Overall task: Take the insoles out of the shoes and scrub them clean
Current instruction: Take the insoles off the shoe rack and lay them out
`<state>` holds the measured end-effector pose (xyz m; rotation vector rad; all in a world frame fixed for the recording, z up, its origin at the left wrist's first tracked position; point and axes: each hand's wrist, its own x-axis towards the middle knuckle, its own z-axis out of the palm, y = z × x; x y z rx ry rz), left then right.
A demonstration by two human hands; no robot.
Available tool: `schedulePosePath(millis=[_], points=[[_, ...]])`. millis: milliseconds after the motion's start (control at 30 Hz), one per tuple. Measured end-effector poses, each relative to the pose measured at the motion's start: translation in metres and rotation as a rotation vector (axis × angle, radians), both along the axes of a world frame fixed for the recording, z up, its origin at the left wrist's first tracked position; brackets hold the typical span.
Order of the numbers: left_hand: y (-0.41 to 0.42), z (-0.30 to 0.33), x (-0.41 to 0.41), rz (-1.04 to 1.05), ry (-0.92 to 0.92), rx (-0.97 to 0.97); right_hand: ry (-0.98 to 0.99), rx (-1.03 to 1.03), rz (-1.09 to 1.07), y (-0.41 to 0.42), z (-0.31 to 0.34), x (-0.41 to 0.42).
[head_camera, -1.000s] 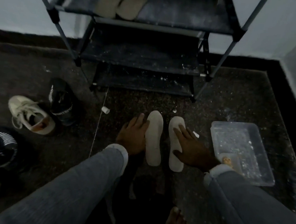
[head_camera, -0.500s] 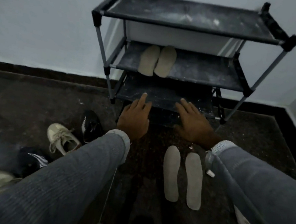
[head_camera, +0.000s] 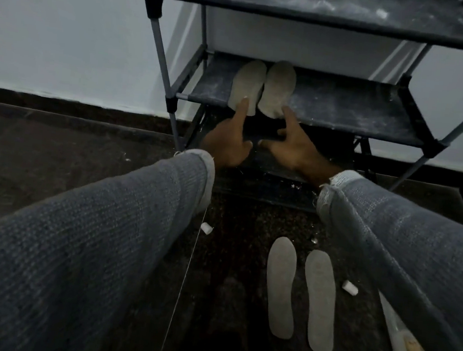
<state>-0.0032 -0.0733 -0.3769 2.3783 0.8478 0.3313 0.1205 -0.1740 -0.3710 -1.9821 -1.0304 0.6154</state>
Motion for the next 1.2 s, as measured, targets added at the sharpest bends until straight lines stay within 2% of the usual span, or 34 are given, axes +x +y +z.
schedulePosePath(millis=[133, 300, 533, 633, 867, 1067, 1200], points=[[0.012, 0.004, 0.007, -0.008, 0.082, -0.018, 0.139, -0.024, 0.013, 0.022, -0.001, 0.004], [0.010, -0.001, 0.003, 0.049, 0.022, -0.020, 0.100, -0.005, 0.000, 0.031, -0.011, 0.002], [-0.035, -0.023, -0.028, 0.168, -0.102, -0.189, 0.391, 0.475, -0.449, -0.014, -0.026, -0.039], [-0.065, -0.036, -0.047, 0.193, -0.097, -0.229, 0.531, 0.539, -0.589, -0.037, -0.034, -0.062], [-0.125, -0.061, -0.103, 0.198, -0.149, -0.307, 0.783, 0.483, -0.646, -0.082, -0.051, -0.107], [-0.165, -0.111, -0.148, 0.212, -0.103, -0.329, 0.860, 0.398, -0.684, -0.120, -0.090, -0.137], [-0.197, -0.152, -0.174, 0.249, -0.036, -0.367, 0.891, 0.253, -0.743, -0.144, -0.133, -0.161]])
